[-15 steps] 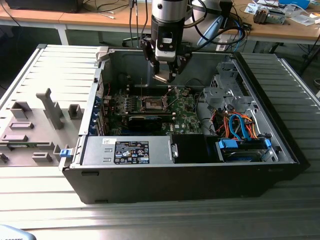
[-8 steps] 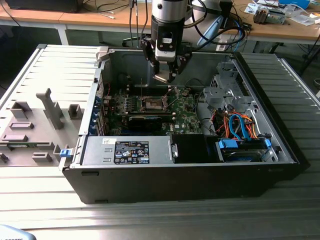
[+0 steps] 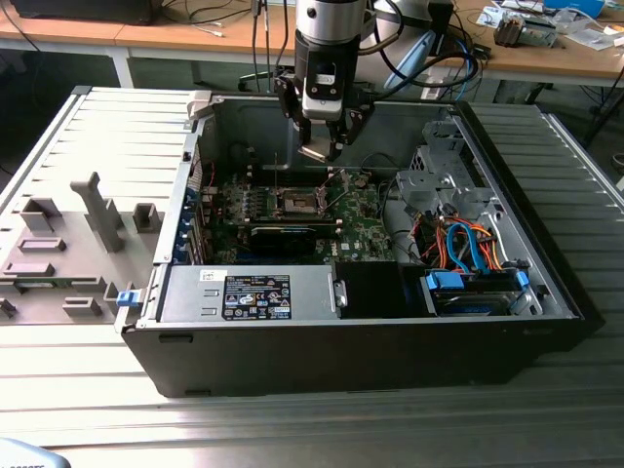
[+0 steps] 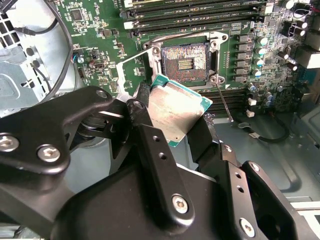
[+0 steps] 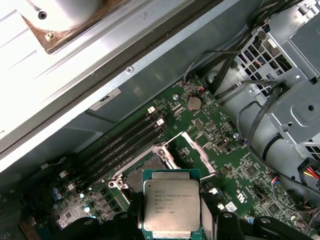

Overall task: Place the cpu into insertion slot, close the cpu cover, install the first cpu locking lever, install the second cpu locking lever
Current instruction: 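Place the cpu into insertion slot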

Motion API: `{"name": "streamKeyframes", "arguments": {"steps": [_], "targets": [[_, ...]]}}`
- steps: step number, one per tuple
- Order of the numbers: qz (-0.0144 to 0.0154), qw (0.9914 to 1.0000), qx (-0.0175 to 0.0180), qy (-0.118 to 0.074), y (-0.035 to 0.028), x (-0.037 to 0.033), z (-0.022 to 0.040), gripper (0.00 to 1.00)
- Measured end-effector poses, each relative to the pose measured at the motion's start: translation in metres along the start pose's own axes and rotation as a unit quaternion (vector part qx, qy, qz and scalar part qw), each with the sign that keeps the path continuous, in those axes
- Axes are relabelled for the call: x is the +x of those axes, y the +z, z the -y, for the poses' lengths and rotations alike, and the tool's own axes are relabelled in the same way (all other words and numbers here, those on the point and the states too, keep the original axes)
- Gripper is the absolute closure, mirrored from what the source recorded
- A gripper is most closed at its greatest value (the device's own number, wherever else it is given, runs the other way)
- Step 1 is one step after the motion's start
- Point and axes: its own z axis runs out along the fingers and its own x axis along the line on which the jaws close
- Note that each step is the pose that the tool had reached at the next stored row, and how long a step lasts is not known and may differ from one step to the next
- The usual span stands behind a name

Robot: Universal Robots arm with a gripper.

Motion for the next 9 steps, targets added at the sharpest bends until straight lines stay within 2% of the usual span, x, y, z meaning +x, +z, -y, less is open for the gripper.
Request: {"name": "streamKeyframes", "arguments": {"steps": [3, 9], "targets": [[0.0011, 0.99993, -0.0001, 0.012, 0.0012, 0.0000, 0.0001, 0.45], [0.0013, 0.99989, -0.0002, 0.015, 0.0014, 0.0000, 0.0001, 0.45]]}}
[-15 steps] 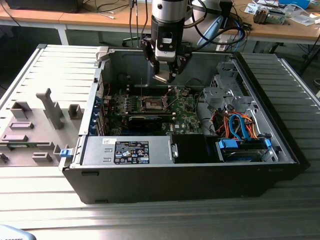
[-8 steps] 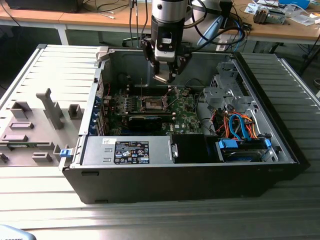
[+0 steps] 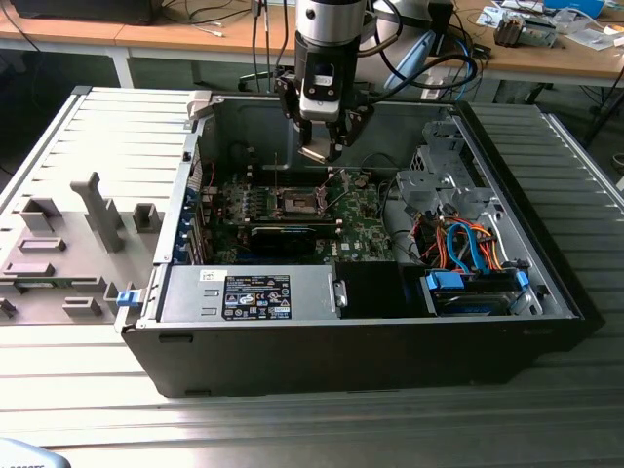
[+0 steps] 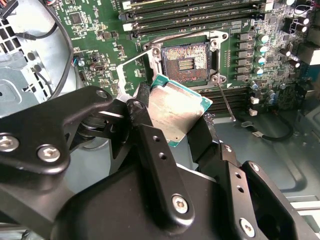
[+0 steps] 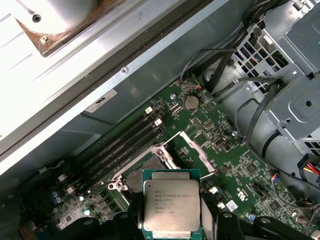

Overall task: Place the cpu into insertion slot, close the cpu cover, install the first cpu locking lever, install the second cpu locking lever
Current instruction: 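Place the cpu into insertion slot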

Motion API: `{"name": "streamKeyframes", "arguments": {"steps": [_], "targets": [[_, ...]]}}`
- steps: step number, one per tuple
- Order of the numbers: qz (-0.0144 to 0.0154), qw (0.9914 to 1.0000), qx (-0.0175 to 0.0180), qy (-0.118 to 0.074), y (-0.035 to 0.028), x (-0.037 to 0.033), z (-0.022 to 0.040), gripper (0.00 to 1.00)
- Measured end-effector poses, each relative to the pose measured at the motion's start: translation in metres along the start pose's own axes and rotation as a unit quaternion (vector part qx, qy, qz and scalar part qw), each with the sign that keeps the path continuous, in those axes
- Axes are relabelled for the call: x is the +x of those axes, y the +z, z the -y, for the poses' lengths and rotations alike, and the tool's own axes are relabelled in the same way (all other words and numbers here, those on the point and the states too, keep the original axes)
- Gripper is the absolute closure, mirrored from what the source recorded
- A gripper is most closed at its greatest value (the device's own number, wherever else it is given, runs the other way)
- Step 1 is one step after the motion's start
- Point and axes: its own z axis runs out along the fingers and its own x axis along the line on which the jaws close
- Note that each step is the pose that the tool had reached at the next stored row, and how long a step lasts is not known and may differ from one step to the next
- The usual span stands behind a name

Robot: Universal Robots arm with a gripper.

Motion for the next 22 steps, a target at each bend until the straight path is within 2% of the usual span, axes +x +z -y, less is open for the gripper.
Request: {"name": "streamKeyframes", "arguments": {"steps": [22], "targets": [[0.0009, 0.99995, -0.0002, 0.010, 0.0004, 0.0000, 0.0000, 0.45]]}}
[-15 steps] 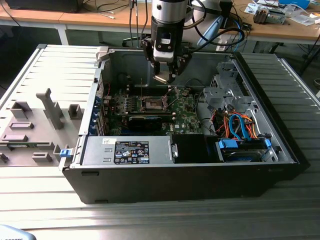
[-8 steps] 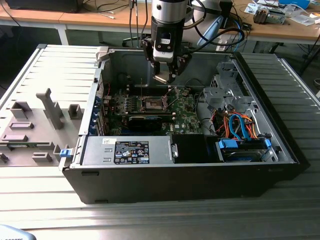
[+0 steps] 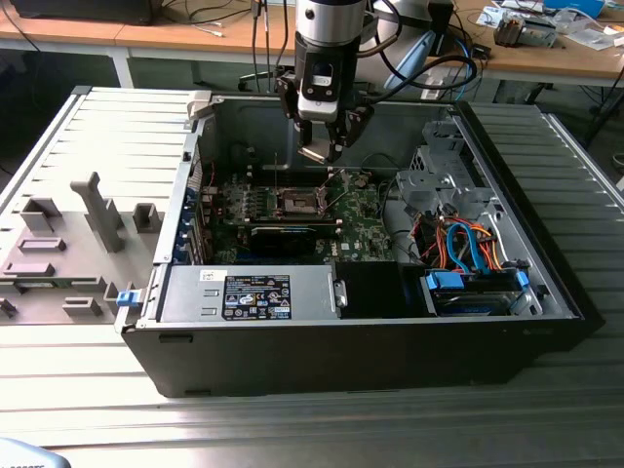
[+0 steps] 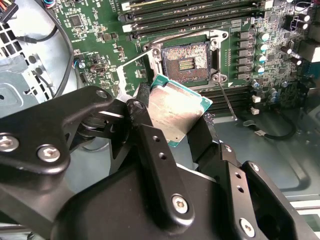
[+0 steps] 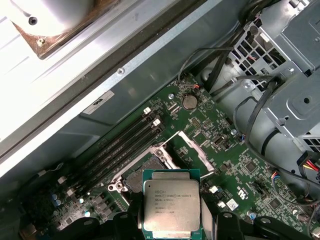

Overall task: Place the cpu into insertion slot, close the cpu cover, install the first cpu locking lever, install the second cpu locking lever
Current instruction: 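Place the cpu into insertion slot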

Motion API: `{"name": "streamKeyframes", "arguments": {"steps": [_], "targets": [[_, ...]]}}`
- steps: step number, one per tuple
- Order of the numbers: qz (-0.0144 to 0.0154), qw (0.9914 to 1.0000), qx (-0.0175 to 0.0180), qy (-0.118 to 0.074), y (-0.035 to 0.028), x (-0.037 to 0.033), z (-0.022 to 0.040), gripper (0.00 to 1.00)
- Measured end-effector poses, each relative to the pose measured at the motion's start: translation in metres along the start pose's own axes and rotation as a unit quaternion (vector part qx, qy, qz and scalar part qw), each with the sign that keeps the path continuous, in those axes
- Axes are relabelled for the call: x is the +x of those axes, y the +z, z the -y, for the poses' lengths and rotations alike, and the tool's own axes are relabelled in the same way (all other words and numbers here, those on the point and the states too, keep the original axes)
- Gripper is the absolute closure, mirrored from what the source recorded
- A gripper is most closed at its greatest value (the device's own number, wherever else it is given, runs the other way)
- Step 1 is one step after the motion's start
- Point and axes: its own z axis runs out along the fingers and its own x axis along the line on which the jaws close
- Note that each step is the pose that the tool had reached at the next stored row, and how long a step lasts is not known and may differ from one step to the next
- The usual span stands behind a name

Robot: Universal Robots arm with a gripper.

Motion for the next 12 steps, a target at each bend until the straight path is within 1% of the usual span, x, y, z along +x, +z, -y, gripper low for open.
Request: {"name": "streamKeyframes", "arguments": {"steps": [12], "targets": [[0.0005, 0.99999, -0.0001, 0.005, 0.0003, 0.0000, 0.0000, 0.45]]}}
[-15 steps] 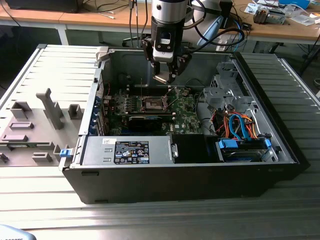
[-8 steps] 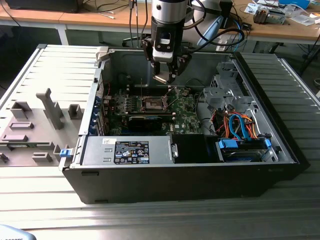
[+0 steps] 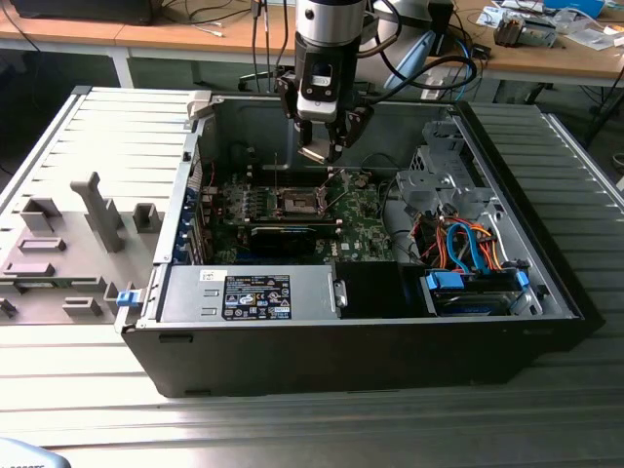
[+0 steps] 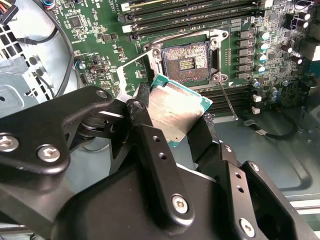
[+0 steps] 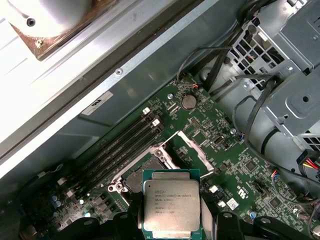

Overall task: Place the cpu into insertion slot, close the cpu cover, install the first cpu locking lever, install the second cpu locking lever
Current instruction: 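Place the cpu into insertion slot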

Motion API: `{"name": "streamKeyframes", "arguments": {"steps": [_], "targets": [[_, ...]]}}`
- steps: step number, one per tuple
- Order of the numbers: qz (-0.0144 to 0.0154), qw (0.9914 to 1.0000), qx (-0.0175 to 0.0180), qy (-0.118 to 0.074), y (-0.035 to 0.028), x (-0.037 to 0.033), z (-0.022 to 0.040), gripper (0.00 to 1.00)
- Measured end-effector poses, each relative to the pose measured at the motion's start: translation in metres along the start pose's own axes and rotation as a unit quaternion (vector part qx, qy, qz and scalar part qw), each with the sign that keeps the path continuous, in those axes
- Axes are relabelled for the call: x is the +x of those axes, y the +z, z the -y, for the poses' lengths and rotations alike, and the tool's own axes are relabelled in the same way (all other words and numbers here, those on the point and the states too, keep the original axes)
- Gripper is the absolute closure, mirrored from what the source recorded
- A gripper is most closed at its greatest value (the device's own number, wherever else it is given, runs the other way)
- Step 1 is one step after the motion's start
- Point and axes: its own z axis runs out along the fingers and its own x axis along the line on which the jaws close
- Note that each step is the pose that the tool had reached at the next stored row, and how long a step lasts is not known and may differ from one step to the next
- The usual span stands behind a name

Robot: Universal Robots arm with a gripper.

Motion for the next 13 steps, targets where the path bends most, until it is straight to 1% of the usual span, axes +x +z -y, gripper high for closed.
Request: {"name": "streamKeyframes", "arguments": {"steps": [13], "targets": [[0.0005, 0.99999, -0.0001, 0.005, 0.0003, 0.0000, 0.0000, 0.45]]}}
